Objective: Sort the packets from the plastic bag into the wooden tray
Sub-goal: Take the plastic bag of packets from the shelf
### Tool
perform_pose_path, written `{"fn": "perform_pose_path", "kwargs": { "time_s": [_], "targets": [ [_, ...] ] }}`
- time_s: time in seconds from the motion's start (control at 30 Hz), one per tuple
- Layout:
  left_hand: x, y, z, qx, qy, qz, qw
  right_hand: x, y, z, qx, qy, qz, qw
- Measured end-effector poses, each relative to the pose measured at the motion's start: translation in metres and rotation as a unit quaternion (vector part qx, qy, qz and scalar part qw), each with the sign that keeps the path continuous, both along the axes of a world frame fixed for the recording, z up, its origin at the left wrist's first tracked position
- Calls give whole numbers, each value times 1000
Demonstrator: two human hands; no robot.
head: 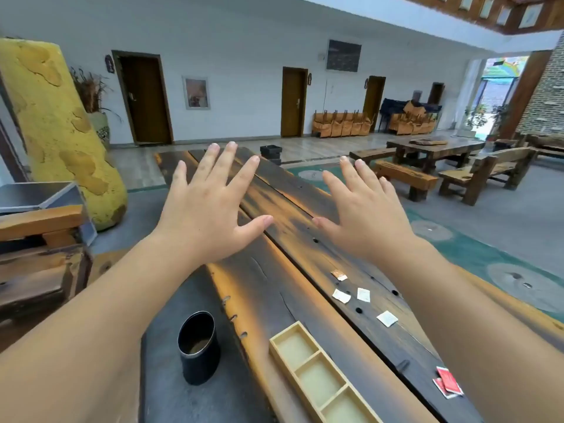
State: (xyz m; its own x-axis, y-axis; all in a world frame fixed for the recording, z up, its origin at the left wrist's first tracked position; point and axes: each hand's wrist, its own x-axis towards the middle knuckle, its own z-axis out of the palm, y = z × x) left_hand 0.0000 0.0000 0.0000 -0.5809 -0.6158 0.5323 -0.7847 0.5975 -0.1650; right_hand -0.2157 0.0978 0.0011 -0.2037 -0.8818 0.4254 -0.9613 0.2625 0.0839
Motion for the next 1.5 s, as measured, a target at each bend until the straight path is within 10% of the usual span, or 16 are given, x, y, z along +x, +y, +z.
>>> {"fn": "perform_pose_path", "kwargs": {
  "time_s": [0.83, 1.17, 1.5],
  "targets": [
    [327, -137, -66, 106, -4, 371, 922, 335, -312, -67, 105, 7, 400, 911],
    [400, -90, -80, 116, 22, 590, 799, 476, -362, -84, 110, 48, 624, 772],
    [387, 33, -86, 129, 53, 784, 605, 578, -286, -89, 120, 73, 809, 571]
  ]
}}
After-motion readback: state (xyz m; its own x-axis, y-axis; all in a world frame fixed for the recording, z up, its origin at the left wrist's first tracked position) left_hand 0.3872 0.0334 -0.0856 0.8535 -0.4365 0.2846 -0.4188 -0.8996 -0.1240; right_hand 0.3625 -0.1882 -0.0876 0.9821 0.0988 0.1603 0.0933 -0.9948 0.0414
